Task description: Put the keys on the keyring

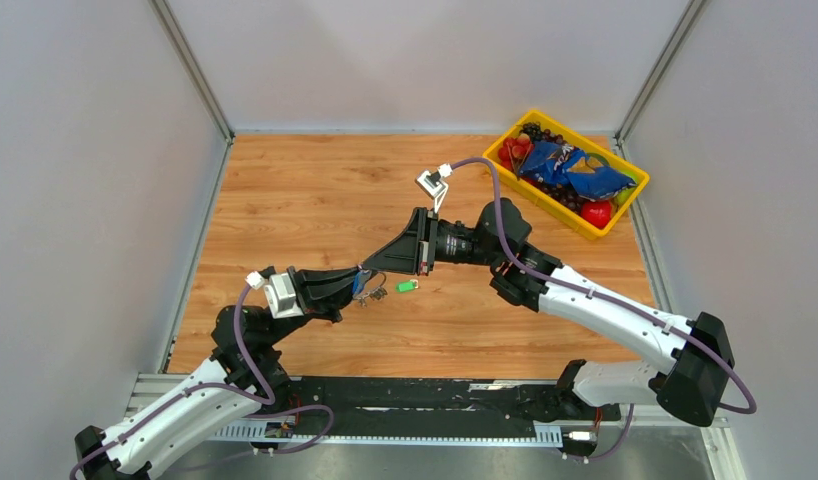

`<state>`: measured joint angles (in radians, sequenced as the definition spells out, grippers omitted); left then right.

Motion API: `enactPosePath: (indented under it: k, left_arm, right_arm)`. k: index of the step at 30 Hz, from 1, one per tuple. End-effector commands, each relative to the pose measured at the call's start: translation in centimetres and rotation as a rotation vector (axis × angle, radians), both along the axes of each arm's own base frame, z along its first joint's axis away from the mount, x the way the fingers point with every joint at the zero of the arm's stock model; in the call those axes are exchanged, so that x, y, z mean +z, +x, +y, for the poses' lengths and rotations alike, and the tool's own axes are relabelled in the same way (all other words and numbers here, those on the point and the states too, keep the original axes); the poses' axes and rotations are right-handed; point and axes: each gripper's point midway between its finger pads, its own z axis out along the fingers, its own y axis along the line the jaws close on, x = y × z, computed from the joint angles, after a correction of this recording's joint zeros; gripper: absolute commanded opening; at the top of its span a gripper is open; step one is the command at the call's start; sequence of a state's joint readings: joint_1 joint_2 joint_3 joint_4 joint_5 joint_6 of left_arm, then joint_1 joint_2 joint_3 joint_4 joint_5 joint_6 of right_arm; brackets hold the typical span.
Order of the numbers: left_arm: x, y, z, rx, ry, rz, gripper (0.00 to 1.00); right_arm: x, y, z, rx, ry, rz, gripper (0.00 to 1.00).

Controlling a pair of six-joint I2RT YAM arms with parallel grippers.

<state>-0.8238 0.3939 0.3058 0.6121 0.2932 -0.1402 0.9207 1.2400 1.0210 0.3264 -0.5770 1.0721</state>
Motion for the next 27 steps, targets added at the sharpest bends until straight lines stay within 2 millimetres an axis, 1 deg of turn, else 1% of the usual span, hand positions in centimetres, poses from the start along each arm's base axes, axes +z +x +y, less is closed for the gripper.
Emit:
enactPosePath:
  k: [1, 3, 4, 6, 7, 12, 17, 22, 27]
  left_arm:
    - [0.8, -1.5, -0.5, -0.069, 0.012, -0.032, 0.0]
    - [0.8, -1.4, -0.5, -0.068, 0.015, -0.025, 0.0]
    - [0.8, -1.3, -0.5, -0.066, 0.015, -0.018, 0.0]
    - [0.9, -1.2, -0.6, -0.065, 0.015, -0.011, 0.0]
    - [0.9, -1.1, -0.6, -0.064, 0.015, -0.008, 0.0]
    - [1.0, -0.7, -0.7, -0.054, 0.014, 0.012, 0.01]
    - [1.5, -0.6, -0.6, -0.046, 0.005, 0.021, 0.01]
    - [2.1, -0.7, -0.7, -0.059, 0.003, 0.033, 0.01]
    - [2.7, -0.8, -0.7, -0.067, -0.009, 0.049, 0.01]
  right_arm:
    - [4.3, 0.3, -1.0, -0.046, 0.115, -0.077, 0.0]
    - [4.2, 0.1, -1.0, -0.034, 0.105, -0.08, 0.16]
    - [4.2, 0.1, -1.1, -0.036, 0.099, -0.085, 0.22]
    - [4.4, 0.0, -1.4, -0.047, 0.097, -0.1, 0.32]
    - [4.6, -0.2, -1.6, -0.05, 0.099, -0.11, 0.35]
    - [5.1, -0.6, -2.5, -0.067, 0.088, -0.15, 0.41]
    - [4.5, -0.7, -3.7, -0.095, 0.041, -0.214, 0.5]
    - [2.9, 0.1, -5.6, -0.168, -0.029, -0.293, 0.58]
    - [1.4, 0.7, -6.6, -0.206, -0.103, -0.39, 0.64]
